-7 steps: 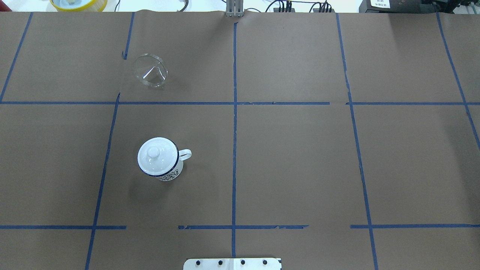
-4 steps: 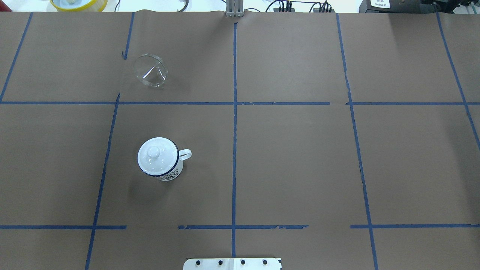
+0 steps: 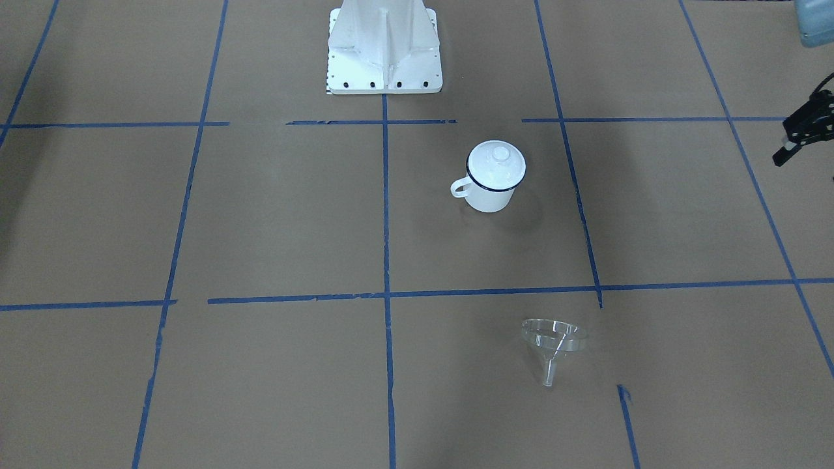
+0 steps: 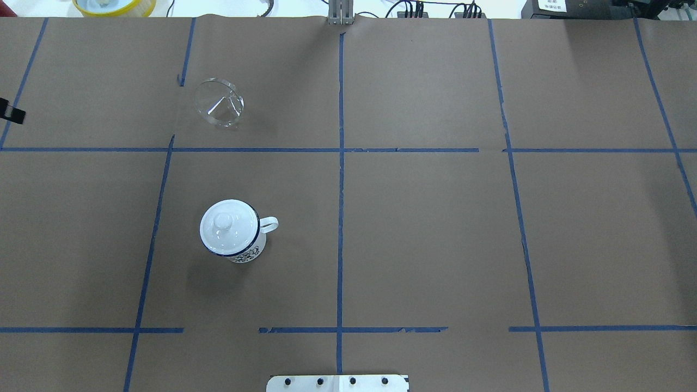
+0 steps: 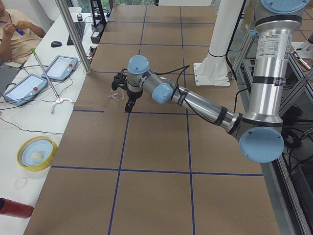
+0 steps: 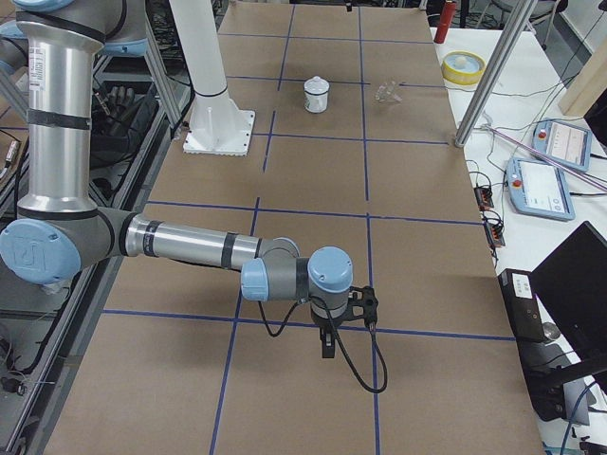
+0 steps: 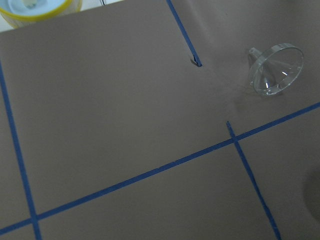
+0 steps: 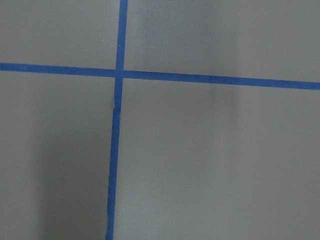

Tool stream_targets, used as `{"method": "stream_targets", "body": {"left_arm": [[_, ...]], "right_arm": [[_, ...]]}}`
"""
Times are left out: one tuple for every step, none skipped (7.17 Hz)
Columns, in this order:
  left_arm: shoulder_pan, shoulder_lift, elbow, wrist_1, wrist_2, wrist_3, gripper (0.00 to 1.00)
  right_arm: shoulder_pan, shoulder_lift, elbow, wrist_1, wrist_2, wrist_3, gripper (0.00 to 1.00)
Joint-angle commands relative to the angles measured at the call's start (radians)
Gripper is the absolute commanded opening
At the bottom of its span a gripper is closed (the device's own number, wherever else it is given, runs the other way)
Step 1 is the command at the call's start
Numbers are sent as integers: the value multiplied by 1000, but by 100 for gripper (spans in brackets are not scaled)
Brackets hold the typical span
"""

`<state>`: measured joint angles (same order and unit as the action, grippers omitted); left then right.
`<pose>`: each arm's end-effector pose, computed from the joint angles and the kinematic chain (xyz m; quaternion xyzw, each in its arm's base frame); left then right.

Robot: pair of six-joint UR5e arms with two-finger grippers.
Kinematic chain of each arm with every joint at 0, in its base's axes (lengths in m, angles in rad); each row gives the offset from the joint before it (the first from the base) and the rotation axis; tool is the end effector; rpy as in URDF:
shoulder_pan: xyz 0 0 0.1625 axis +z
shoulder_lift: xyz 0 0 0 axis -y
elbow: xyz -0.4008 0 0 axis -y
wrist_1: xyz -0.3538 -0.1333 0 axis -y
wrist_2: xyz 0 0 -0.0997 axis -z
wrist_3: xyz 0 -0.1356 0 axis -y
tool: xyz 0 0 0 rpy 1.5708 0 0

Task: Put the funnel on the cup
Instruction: 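Move the left gripper over the white lid on the enamel mug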

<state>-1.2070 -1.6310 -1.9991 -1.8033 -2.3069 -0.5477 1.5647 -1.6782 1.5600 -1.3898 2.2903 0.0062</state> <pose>0.1305 -0.4615 0.4062 0.1474 0.4472 0.0462 0.8810 0.0414 -0.4145 0.6982 0.0272 -0.3520 -0.0110 0.9355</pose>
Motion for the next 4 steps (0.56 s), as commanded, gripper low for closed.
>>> {"method": "stream_targets", "body": {"left_arm": [[278, -82, -75, 4, 154, -441, 100], [375, -143, -67, 7, 220, -581, 100], [450, -185, -61, 37, 262, -668, 100], [513, -272, -52, 152, 315, -731, 100]], "right_arm": [[0, 0, 0, 0, 0, 0, 100], [0, 0, 0, 0, 0, 0, 100], [0, 0, 0, 0, 0, 0, 100], [0, 0, 0, 0, 0, 0, 100]]}}
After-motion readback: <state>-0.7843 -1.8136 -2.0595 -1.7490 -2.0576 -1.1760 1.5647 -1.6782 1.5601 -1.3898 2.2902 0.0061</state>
